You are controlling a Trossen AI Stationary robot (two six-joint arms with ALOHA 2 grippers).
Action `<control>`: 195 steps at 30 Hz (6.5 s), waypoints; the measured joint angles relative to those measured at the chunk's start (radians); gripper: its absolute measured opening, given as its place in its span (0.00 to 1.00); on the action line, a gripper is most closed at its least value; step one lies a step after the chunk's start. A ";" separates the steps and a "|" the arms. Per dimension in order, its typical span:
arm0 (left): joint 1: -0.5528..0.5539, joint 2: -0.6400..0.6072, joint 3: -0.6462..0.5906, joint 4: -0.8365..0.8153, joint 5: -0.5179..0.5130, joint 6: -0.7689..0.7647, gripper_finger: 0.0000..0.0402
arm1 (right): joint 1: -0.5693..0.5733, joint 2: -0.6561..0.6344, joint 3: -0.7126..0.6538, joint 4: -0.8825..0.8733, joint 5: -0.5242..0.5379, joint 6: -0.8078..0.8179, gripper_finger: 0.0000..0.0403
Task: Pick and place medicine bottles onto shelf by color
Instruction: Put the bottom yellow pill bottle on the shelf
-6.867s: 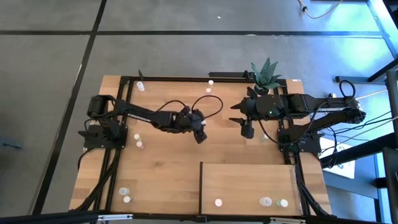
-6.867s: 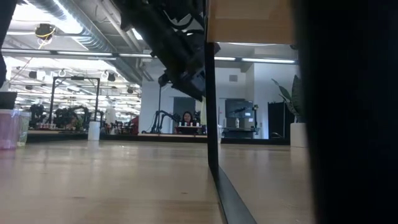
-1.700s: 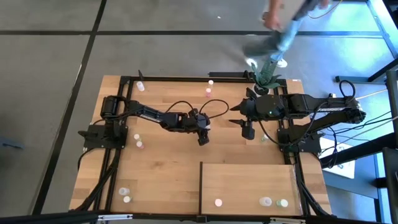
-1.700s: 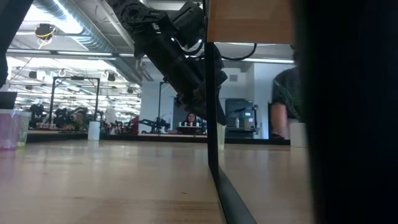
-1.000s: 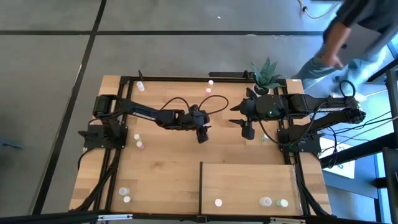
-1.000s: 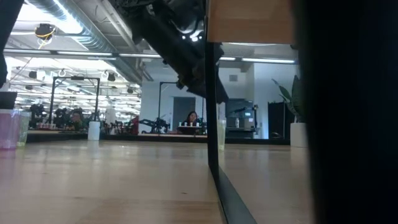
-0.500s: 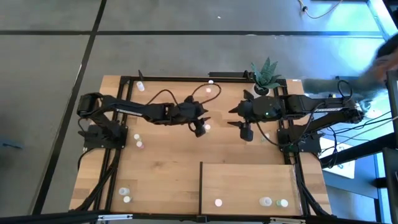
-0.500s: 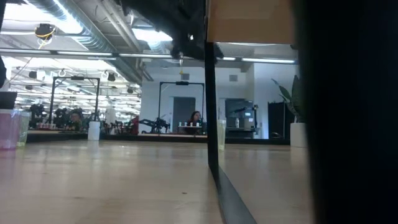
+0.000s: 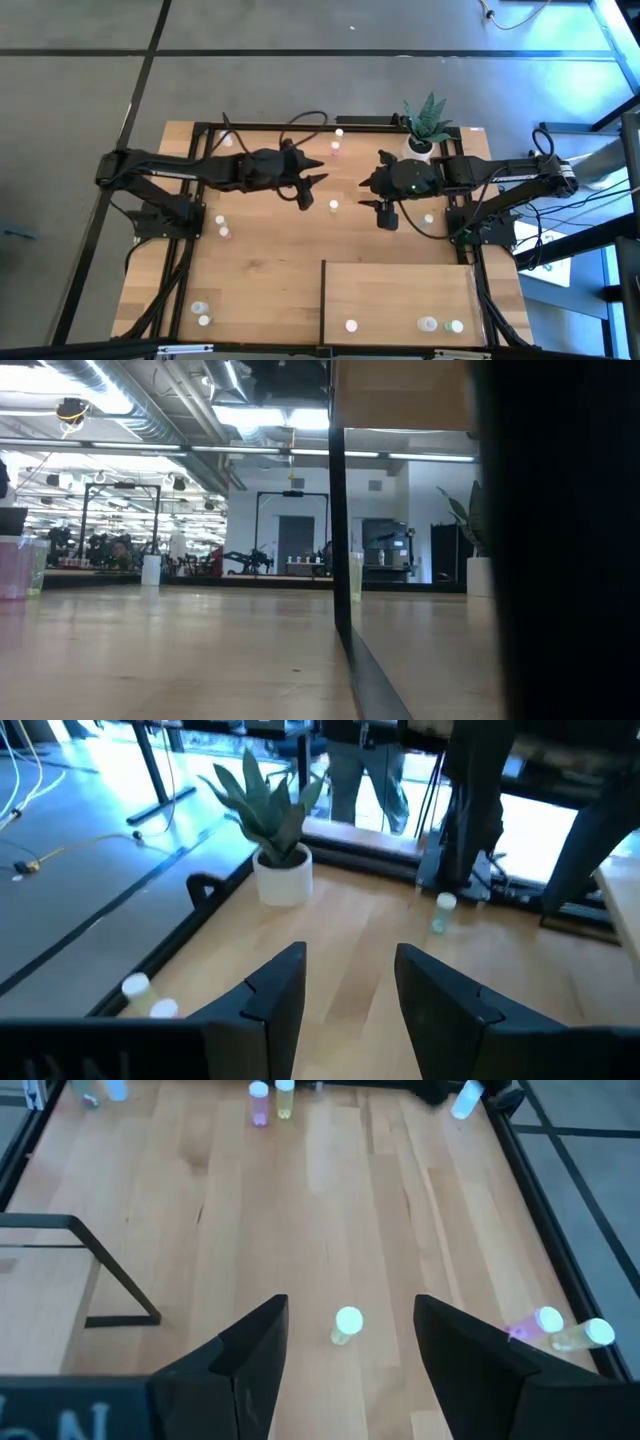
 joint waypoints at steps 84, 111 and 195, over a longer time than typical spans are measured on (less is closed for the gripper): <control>-0.064 -0.077 0.000 -0.062 0.001 0.000 0.37 | -0.090 0.438 0.000 0.155 -0.159 -0.237 0.66; -0.064 -0.077 0.000 -0.067 0.001 -0.001 0.37 | -0.211 0.563 0.000 0.204 -0.221 -0.293 0.66; -0.232 -0.111 0.000 -0.107 0.007 0.000 0.37 | 0.133 0.254 0.392 -0.383 -0.013 0.220 0.31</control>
